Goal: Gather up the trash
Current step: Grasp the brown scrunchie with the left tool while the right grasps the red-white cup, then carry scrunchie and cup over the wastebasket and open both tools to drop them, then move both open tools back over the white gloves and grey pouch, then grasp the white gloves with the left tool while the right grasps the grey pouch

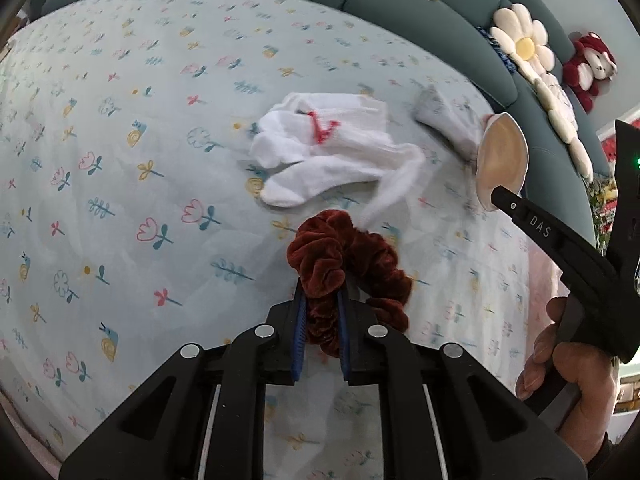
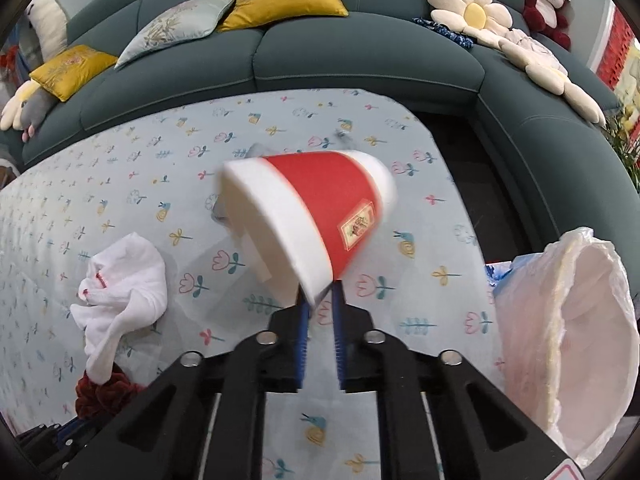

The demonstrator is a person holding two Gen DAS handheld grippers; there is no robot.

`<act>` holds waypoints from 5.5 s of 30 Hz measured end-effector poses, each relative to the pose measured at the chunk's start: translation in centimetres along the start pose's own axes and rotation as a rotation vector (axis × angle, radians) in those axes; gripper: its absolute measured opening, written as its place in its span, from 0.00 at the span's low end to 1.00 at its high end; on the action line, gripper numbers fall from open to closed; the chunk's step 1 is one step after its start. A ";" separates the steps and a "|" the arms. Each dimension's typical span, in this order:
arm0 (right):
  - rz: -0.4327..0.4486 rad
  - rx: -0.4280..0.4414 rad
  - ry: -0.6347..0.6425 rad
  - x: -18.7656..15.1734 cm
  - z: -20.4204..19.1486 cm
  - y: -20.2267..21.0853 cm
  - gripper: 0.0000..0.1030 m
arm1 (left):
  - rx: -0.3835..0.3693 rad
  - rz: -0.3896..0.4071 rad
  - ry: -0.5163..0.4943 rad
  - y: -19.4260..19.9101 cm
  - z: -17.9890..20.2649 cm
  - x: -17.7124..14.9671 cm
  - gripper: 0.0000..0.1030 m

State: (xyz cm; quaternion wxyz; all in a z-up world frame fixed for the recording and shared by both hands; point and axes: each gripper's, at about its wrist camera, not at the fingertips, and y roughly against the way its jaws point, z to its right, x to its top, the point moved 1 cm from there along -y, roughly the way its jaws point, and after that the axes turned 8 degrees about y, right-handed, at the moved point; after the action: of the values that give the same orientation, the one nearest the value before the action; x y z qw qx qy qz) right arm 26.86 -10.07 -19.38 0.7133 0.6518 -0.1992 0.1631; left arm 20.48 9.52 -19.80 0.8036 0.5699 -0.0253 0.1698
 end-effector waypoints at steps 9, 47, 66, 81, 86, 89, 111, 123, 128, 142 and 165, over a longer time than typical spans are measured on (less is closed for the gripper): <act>0.123 0.034 -0.057 0.1 4.4 7.2 0.03 | -0.062 0.072 -0.098 4.9 5.2 -1.8 0.12; 0.298 -0.040 -0.178 -9.5 24.4 25.7 0.03 | -0.271 0.182 -0.578 12.7 32.2 -11.4 0.12; 0.168 -0.023 -0.224 -12.4 26.1 20.9 0.03 | -0.255 0.086 -0.601 7.7 35.0 -12.2 0.30; 0.191 -0.023 -0.228 -10.5 25.1 20.1 0.33 | -0.210 0.127 -0.508 7.3 31.8 -9.6 0.60; 0.197 -0.027 -0.217 -10.2 24.3 20.4 0.38 | -0.197 0.142 -0.484 7.7 30.2 -9.0 0.60; 0.199 -0.026 -0.209 -9.9 23.7 20.5 0.39 | -0.192 0.153 -0.476 8.0 29.6 -8.7 0.60; 0.201 -0.017 -0.130 -7.9 18.8 20.7 0.52 | -0.158 0.197 -0.375 9.3 24.0 -6.0 0.60; 0.187 0.006 -0.066 -6.4 14.6 20.1 0.52 | -0.127 0.211 -0.303 9.6 19.5 -4.2 0.60; 0.182 0.012 -0.042 -5.8 12.7 19.6 0.57 | -0.084 0.218 -0.282 9.2 17.1 -3.5 0.60; 0.120 0.063 0.040 -4.9 5.8 15.9 0.59 | 0.047 0.209 -0.159 6.7 7.4 -0.2 0.66; 0.028 0.127 0.046 0.9 0.2 5.0 0.67 | 0.133 0.124 -0.042 -1.3 1.9 8.0 0.89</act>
State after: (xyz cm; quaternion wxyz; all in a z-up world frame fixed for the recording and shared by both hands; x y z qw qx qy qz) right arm 25.20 -9.77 -14.60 0.6727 0.6889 -0.1813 0.2001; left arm 28.68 9.31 -18.47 0.7512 0.6228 -0.0660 0.2086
